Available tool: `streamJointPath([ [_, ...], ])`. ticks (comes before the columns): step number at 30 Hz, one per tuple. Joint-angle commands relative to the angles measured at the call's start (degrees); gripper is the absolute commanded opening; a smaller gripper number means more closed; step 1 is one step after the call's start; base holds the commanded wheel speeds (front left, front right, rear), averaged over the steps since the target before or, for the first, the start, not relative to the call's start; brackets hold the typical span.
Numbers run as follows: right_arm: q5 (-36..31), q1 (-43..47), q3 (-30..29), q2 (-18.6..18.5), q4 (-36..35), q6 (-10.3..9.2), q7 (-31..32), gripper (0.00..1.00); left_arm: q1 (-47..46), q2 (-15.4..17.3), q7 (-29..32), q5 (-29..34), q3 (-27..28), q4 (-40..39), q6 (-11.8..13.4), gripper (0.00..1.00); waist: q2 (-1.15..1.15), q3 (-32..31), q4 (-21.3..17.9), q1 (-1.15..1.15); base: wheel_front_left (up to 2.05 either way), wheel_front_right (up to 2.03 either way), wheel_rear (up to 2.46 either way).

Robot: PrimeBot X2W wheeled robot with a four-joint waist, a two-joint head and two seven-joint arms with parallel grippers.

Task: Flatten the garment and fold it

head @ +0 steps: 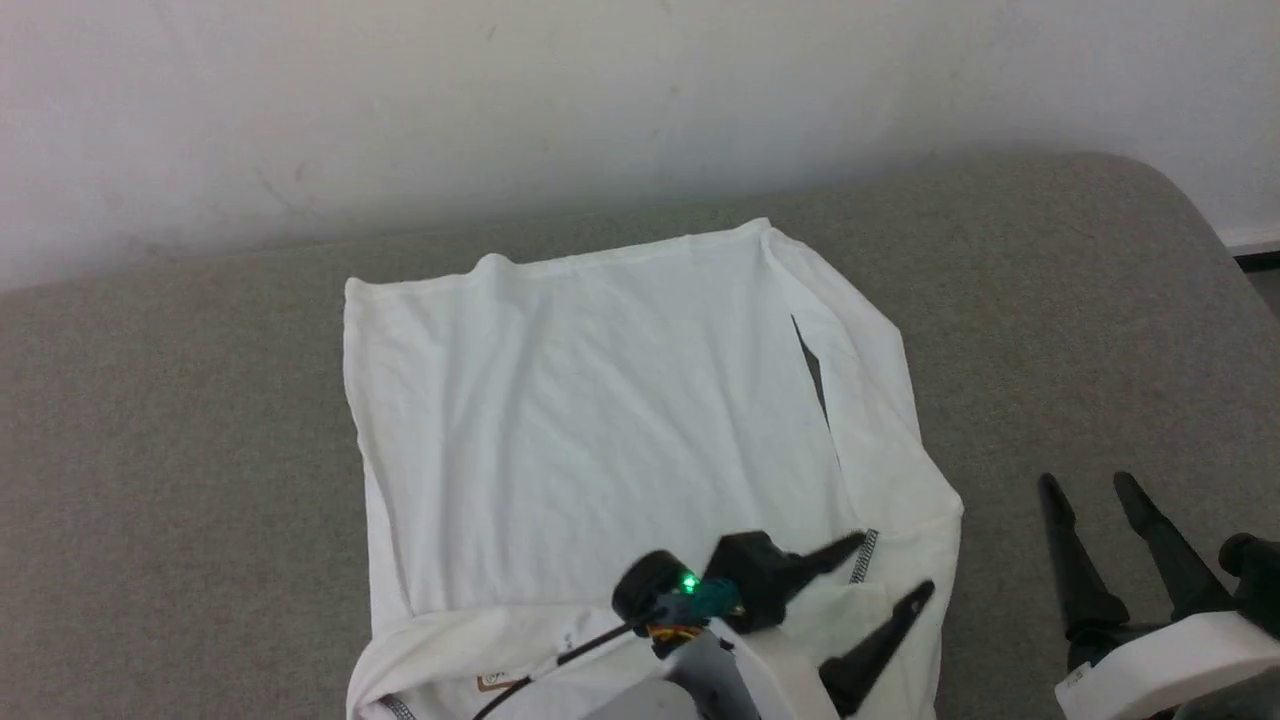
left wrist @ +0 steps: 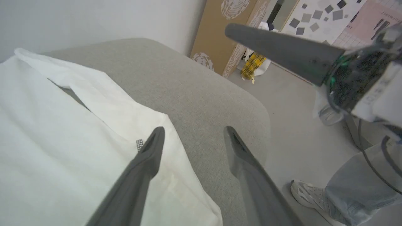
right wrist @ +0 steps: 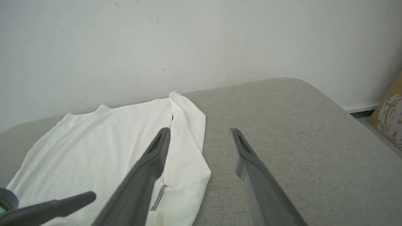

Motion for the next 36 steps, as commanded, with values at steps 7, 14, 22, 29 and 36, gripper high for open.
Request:
streamJointPath([
  [7, -1.09, -0.16, -0.27, 0.15, -0.50, -0.05, -0.08, 1.00, 0.69, 5.60, -12.70, 2.80, 11.45, -5.36, 5.94, 1.00, -0.01, -1.55, 2.89, 0.00, 0.00, 0.00, 0.00],
  [14, -3.29, -0.98, -1.37, 0.15, 0.25, -0.05, 0.16, 1.00, 5.63, 9.96, -13.54, 5.07, 27.40, -10.20, 9.86, 1.00, -0.01, -1.07, 5.06, 0.00, 0.00, 0.00, 0.00],
  [22, -2.26, -3.84, -2.73, -0.08, 4.01, -0.05, 0.10, 1.00, 14.78, 13.13, -13.56, 9.57, 44.53, -14.45, 11.13, 1.00, -0.01, 0.12, 7.44, 0.00, 0.00, 0.00, 0.00],
  [29, 3.32, -13.15, -4.59, -4.96, 12.65, -0.05, 1.43, 1.00, 20.64, 12.15, -13.57, 11.52, 53.98, -17.69, 7.40, 1.00, -0.01, 3.80, 10.17, 0.00, 0.00, 0.00, 0.00],
  [36, 11.02, -30.60, -5.56, -13.92, 29.96, -0.05, 9.04, 1.00, 19.86, 9.62, -13.57, 15.48, 56.40, -19.38, 3.63, 1.00, -0.01, 11.01, 14.18, 0.00, 0.00, 0.00, 0.00],
])
